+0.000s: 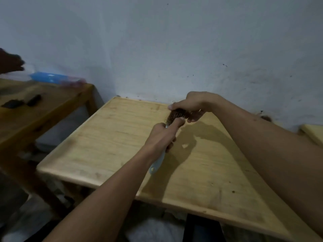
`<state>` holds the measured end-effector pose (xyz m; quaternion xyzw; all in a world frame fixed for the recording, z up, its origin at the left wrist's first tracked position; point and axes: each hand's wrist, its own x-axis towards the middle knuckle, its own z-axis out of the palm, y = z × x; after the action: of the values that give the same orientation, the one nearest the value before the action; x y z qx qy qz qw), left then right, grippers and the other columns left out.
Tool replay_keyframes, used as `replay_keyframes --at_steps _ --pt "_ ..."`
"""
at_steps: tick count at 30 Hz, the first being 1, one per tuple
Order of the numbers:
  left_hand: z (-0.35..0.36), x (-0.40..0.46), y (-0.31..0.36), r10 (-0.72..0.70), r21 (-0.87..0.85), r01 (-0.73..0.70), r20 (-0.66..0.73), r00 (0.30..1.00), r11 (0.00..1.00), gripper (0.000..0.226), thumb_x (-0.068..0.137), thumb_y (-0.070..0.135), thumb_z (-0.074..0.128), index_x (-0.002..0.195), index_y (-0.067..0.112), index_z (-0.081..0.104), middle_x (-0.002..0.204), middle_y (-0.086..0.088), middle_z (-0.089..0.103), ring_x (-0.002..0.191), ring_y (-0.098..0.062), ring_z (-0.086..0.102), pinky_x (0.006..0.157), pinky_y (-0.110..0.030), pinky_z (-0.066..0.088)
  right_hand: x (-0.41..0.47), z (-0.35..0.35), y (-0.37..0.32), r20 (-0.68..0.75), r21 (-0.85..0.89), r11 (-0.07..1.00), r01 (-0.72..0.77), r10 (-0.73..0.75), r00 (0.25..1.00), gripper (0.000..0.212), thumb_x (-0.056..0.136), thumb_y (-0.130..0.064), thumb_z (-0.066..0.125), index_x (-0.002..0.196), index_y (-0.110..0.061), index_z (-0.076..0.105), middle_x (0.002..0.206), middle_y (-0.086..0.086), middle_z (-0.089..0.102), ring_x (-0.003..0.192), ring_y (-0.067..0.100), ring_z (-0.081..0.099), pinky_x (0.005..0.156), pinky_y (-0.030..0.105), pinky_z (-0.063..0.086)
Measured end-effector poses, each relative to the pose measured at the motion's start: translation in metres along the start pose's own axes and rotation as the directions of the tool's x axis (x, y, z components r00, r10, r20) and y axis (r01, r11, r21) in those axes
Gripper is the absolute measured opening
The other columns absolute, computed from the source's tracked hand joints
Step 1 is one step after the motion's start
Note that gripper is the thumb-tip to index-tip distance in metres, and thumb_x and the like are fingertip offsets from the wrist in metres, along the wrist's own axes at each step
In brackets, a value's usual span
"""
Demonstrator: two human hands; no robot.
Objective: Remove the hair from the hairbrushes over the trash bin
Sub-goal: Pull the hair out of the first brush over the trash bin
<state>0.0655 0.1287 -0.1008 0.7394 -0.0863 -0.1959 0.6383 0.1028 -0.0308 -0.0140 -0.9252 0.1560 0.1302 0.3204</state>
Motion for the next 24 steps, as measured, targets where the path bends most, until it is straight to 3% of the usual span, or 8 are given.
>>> replay_keyframes --at_steps 4,7,11,14,17,20,24 --pt "-0.028 -0.039 -0.024 0.06 -0.008 -0.061 -0.124 0.99 0.998 0.051 0.085 0.064 0.064 0.086 0.014 0.056 0.062 -0.003 0.048 0.043 -0.016 0.042 0.044 -0.027 0.033 -0.024 0.035 -0.024 0.04 -0.063 0.993 0.096 -0.093 0.995 0.062 0.085 -0.063 0.073 0.105 -0.004 0.073 0.094 0.009 0.076 0.068 0.023 0.074 0.073 0.035 0.066" --pt "-0.053 -0.068 -0.036 0.088 0.007 -0.088 -0.222 0.971 0.996 0.047 0.088 0.061 0.063 0.083 0.014 0.057 0.056 0.0 0.046 0.04 -0.015 0.041 0.043 -0.027 0.032 -0.043 0.062 -0.044 0.037 -0.072 0.979 0.193 -0.191 0.981 0.062 0.086 -0.066 0.069 0.102 -0.006 0.073 0.097 0.009 0.075 0.067 0.024 0.075 0.067 0.034 0.066" --pt "-0.087 -0.112 -0.05 0.061 -0.012 -0.069 -0.339 0.939 0.998 0.05 0.087 0.062 0.063 0.09 0.012 0.061 0.06 0.0 0.049 0.04 -0.013 0.041 0.042 -0.027 0.033 -0.07 0.105 -0.068 0.027 0.02 0.944 0.328 -0.329 0.944 0.058 0.091 -0.064 0.064 0.103 -0.007 0.072 0.103 0.008 0.076 0.081 0.028 0.079 0.059 0.029 0.062" --pt "-0.111 -0.149 -0.067 0.026 -0.012 -0.035 -0.423 0.906 0.999 0.06 0.084 0.067 0.062 0.101 0.01 0.067 0.066 -0.001 0.057 0.043 -0.012 0.047 0.045 -0.025 0.035 -0.087 0.144 -0.084 0.017 0.127 0.894 0.431 -0.436 0.9 0.048 0.095 -0.053 0.066 0.109 -0.007 0.071 0.104 0.006 0.076 0.076 0.023 0.076 0.06 0.031 0.06" --pt "-0.134 -0.185 -0.088 0.001 -0.01 -0.006 -0.475 0.88 1.0 0.053 0.087 0.065 0.062 0.105 0.016 0.068 0.068 0.003 0.063 0.045 -0.006 0.053 0.041 -0.021 0.038 -0.1 0.179 -0.094 0.03 0.23 0.836 0.499 -0.518 0.855 0.035 0.093 -0.04 0.074 0.11 -0.009 0.072 0.102 0.009 0.077 0.069 0.02 0.073 0.054 0.027 0.057" --pt "-0.152 -0.215 -0.113 0.006 -0.002 -0.008 -0.506 0.863 1.0 0.042 0.092 0.056 0.063 0.098 0.016 0.069 0.058 0.009 0.061 0.038 -0.002 0.054 0.037 -0.015 0.037 -0.109 0.212 -0.1 0.068 0.278 0.791 0.545 -0.582 0.81 0.026 0.091 -0.03 0.079 0.105 -0.009 0.078 0.097 0.014 0.079 0.067 0.017 0.073 0.058 0.028 0.059" --pt "-0.178 -0.245 -0.154 -0.025 0.074 0.089 -0.614 0.789 0.993 0.048 0.084 0.066 0.064 0.08 0.018 0.069 0.046 0.011 0.058 0.038 -0.005 0.053 0.045 -0.025 0.038 -0.118 0.267 -0.112 0.074 0.23 0.752 0.617 -0.646 0.76 0.013 0.087 -0.026 0.083 0.094 -0.015 0.085 0.085 0.002 0.079 0.073 0.014 0.075 0.059 0.024 0.06"
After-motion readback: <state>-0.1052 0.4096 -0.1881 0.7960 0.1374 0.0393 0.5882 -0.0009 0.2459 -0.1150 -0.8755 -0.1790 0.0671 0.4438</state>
